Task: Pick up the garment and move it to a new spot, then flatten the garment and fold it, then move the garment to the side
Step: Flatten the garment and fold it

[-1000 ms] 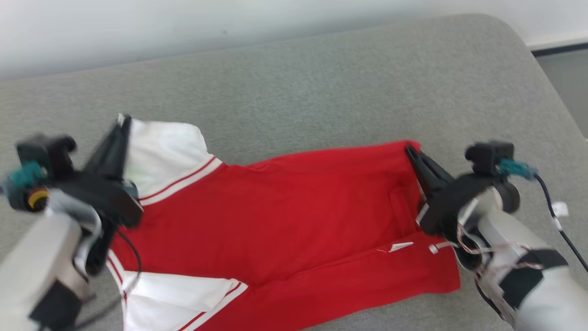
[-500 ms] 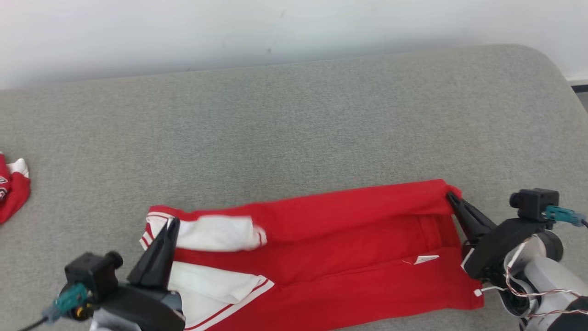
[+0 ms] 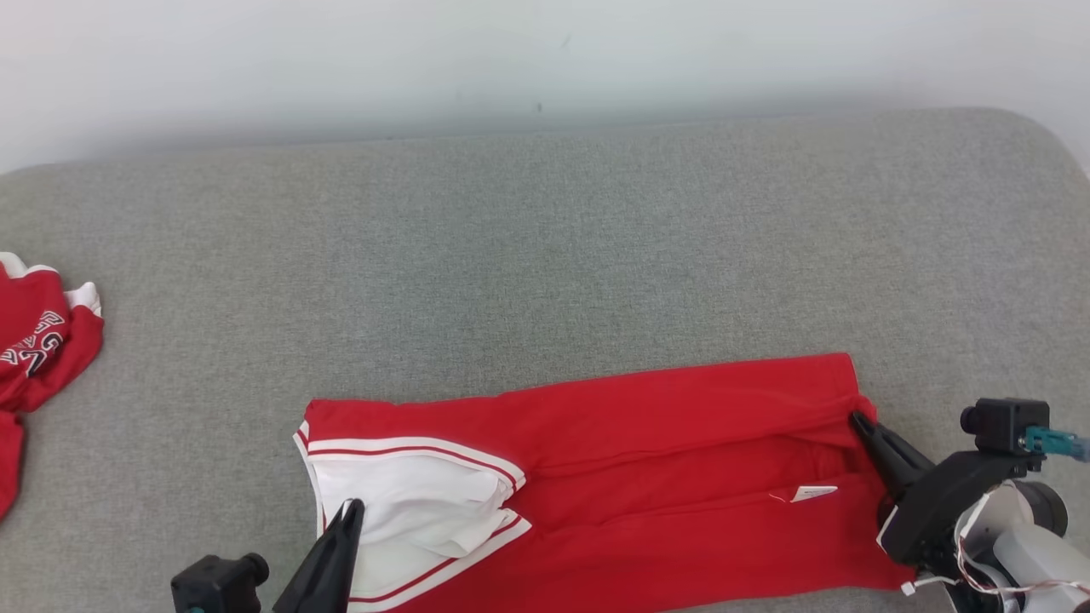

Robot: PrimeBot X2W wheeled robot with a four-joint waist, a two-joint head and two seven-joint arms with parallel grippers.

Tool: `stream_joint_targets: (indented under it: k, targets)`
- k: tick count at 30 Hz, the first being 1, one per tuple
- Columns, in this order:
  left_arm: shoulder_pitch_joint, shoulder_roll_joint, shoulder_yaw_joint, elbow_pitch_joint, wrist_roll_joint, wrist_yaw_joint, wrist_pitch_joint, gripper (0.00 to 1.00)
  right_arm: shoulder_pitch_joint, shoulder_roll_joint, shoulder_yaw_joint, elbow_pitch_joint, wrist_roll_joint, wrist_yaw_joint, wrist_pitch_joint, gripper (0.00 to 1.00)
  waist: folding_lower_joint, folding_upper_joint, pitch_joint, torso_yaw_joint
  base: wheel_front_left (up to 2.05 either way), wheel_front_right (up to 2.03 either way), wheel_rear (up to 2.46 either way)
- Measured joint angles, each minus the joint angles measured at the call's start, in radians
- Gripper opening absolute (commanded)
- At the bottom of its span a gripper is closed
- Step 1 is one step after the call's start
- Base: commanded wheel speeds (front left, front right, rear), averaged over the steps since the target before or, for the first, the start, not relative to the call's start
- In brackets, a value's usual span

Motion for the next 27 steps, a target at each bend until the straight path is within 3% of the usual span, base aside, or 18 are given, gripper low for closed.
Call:
stream_joint_targets:
  k: [8,9,10,11,12,20,27]
  targets:
    - [0.034,-0.062,0.029,0.087,0.033,-0.016,0.0,0.0,0.061,-0.006,-0.025,-0.032,-0.008,0.0,0.009,0.0,0.0001,0.0,-0.021,0.006,0.0,0.0,0.0]
    - [0.04,-0.067,0.032,0.099,0.035,-0.018,0.0,0.0,0.065,-0.006,-0.03,-0.033,-0.009,0.0,0.01,0.08,0.0001,0.0,-0.023,0.005,0.0,0.0,0.0]
    - [0.043,-0.072,0.037,0.11,0.043,-0.02,0.0,0.12,0.07,-0.006,-0.036,-0.033,-0.011,0.0,0.011,0.87,0.0001,0.0,-0.025,0.004,0.0,0.0,0.0]
    - [0.045,-0.079,0.048,0.115,0.053,-0.026,0.0,0.46,0.076,-0.004,-0.044,-0.033,-0.011,0.0,0.011,1.0,0.0001,0.0,-0.028,0.003,0.0,0.0,0.0]
    - [0.046,-0.087,0.059,0.116,0.065,-0.026,0.0,1.0,0.081,-0.002,-0.05,-0.033,-0.011,0.0,0.013,1.0,0.0001,0.0,-0.03,0.003,0.0,0.0,0.0]
    - [0.103,-0.149,0.247,0.035,0.259,-0.004,0.0,1.0,0.163,-0.007,-0.128,-0.089,0.016,0.0,-0.006,1.0,0.0001,0.0,-0.062,0.007,0.0,0.0,0.0]
    - [0.178,-0.223,0.439,-0.058,0.449,0.041,0.0,1.0,0.195,0.002,-0.215,-0.099,-0.074,0.0,-0.015,1.0,0.0,0.0,-0.093,0.012,0.0,0.0,0.0]
